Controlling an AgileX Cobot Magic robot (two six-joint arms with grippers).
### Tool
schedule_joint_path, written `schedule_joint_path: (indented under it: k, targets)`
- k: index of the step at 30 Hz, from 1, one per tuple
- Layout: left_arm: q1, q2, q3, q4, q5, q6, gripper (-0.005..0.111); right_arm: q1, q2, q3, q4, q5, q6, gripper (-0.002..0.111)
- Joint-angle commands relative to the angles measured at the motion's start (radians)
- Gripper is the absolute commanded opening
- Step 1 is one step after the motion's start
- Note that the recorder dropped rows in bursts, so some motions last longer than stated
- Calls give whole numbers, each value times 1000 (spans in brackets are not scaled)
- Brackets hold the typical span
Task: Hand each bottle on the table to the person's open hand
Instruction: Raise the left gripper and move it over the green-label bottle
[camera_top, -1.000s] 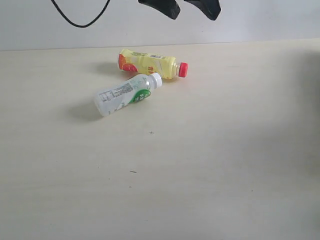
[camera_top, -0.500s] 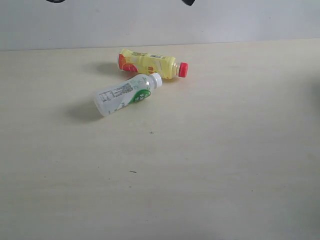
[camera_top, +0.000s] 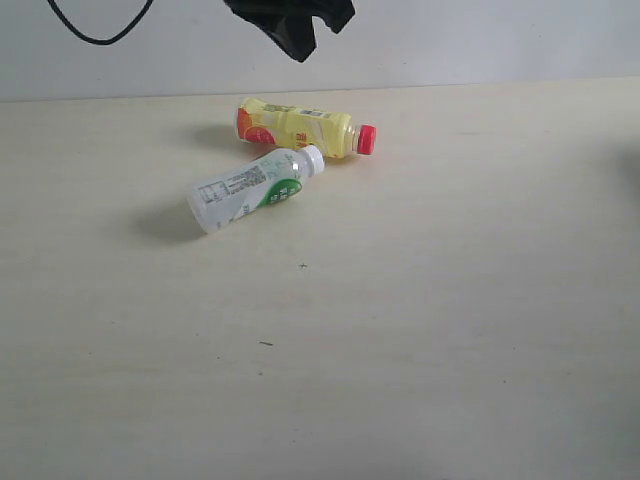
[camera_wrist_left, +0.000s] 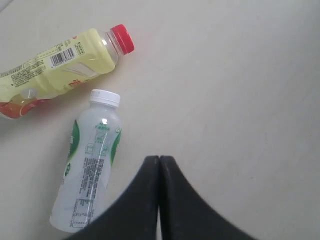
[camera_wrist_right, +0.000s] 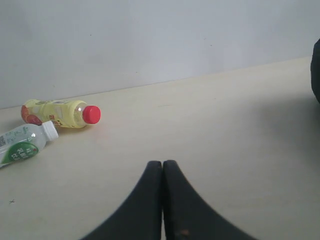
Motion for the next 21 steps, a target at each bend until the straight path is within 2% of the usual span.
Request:
schedule_joint_path:
  k: [1, 16, 21]
  targets:
    - [0, -9, 4, 18, -4, 17, 0, -5, -4, 5, 0, -8, -1, 0]
    - [0, 23, 4, 33, -4, 24, 0, -5, -4, 5, 0, -8, -1, 0]
    - [0, 49, 10, 93, -4, 24, 0, -5, -4, 5, 0, -8, -1, 0]
